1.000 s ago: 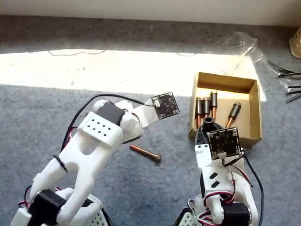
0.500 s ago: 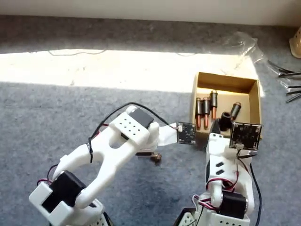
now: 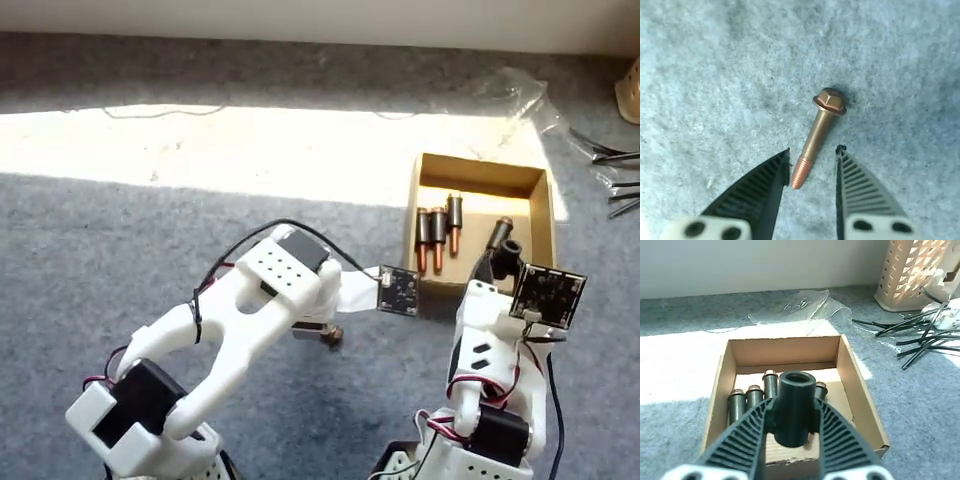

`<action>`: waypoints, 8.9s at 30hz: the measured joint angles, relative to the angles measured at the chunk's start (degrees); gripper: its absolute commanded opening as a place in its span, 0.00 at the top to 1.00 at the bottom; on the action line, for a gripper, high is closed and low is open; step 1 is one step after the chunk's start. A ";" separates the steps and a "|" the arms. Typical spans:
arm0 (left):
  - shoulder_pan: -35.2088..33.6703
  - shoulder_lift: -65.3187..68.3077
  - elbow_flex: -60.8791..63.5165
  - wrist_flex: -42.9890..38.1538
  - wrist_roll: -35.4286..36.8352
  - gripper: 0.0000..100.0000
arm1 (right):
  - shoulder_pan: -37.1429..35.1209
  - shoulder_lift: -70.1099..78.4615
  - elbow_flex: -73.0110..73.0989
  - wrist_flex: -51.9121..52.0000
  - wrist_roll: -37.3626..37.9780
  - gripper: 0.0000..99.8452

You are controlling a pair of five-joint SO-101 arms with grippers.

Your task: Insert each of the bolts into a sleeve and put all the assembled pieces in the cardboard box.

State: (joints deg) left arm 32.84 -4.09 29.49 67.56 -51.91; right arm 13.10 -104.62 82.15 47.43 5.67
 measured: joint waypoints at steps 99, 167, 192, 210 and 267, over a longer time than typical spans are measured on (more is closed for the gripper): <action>-19.25 47.38 -54.51 13.80 57.49 0.99 | 0.53 0.00 0.00 -0.26 0.00 1.00; -25.05 -39.30 -16.79 5.63 50.90 0.99 | -49.85 0.09 13.45 -37.01 4.84 1.00; -5.80 -57.67 -3.16 -13.01 50.90 0.99 | -49.85 0.09 13.45 -27.96 1.23 1.00; -4.40 -66.73 12.66 -27.87 58.64 0.99 | -49.85 0.09 13.45 -32.00 1.23 1.00; -4.40 -68.13 21.54 -34.11 65.76 0.99 | -49.85 0.09 13.45 -32.00 3.25 1.00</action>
State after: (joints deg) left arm 28.44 -72.22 51.03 33.45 13.85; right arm -36.75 -104.53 95.60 15.43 8.92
